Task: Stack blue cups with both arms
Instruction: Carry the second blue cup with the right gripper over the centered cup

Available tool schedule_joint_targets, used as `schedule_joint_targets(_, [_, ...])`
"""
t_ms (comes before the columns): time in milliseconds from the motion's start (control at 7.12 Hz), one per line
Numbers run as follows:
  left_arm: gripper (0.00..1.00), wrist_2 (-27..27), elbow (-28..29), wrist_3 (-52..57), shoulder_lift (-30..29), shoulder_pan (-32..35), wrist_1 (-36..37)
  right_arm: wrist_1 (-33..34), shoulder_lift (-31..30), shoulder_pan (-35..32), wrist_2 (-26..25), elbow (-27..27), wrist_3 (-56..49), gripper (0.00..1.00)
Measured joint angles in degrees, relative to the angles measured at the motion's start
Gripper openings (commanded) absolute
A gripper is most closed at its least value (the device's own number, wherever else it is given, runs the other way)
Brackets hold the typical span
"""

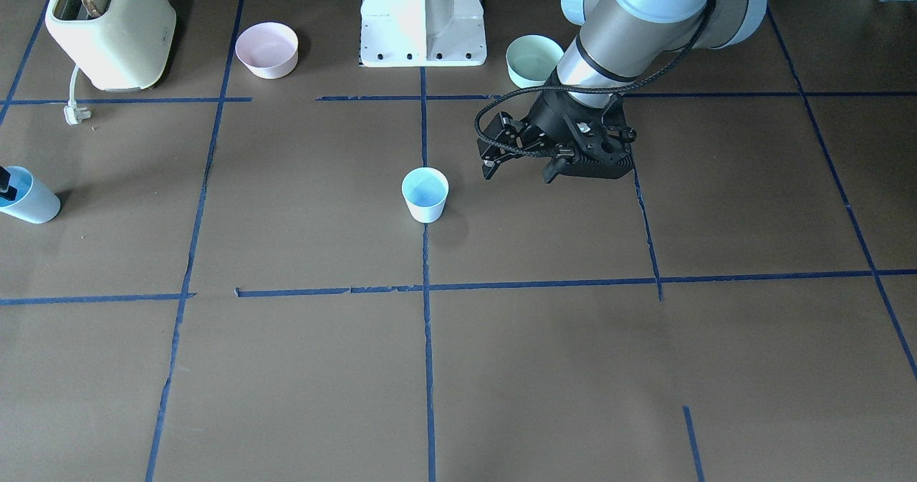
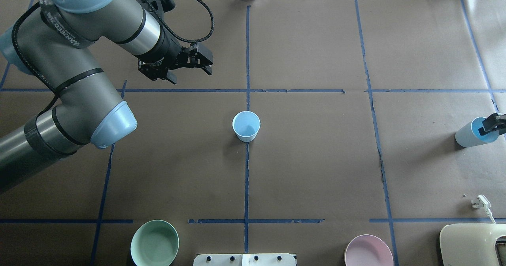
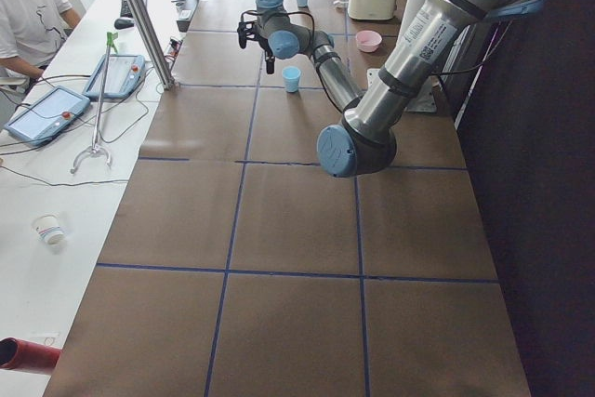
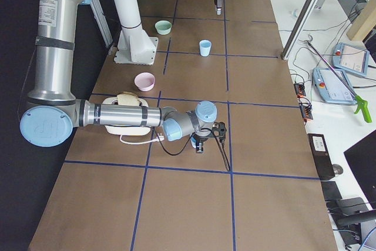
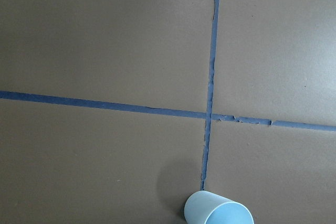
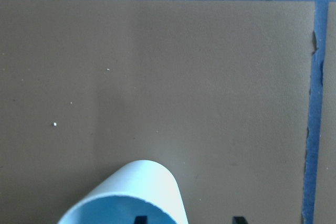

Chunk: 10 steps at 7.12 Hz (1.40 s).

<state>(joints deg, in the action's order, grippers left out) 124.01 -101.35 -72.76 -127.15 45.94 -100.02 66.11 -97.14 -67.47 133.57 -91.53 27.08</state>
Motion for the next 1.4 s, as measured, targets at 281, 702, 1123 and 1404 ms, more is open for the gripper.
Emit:
schedule_joint_targets(281, [1.0,0.0,-0.7,0.1,0.9,0.3,0.0,0.2,0.5,0.8,0.3,-1.0,0.1,0.0])
schedule_joint_targets(702, [1.0,5.0,-3.9,4.5,7.0,5.5,-0.3,0.8,1.6,3.7,0.4,-11.7,11.8,0.0])
schedule_joint_targets(1123, [1.0,7.0,-6.7,17.8,16.9,10.6,-0.2,6.8,18.7,17.7,-5.4,-17.7,43.3,0.0])
schedule_joint_targets(1404, [1.0,7.1,-6.9,21.1,19.7,11.7,-0.3,23.4,37.5,26.9,-13.8,-17.1,54.7,0.0])
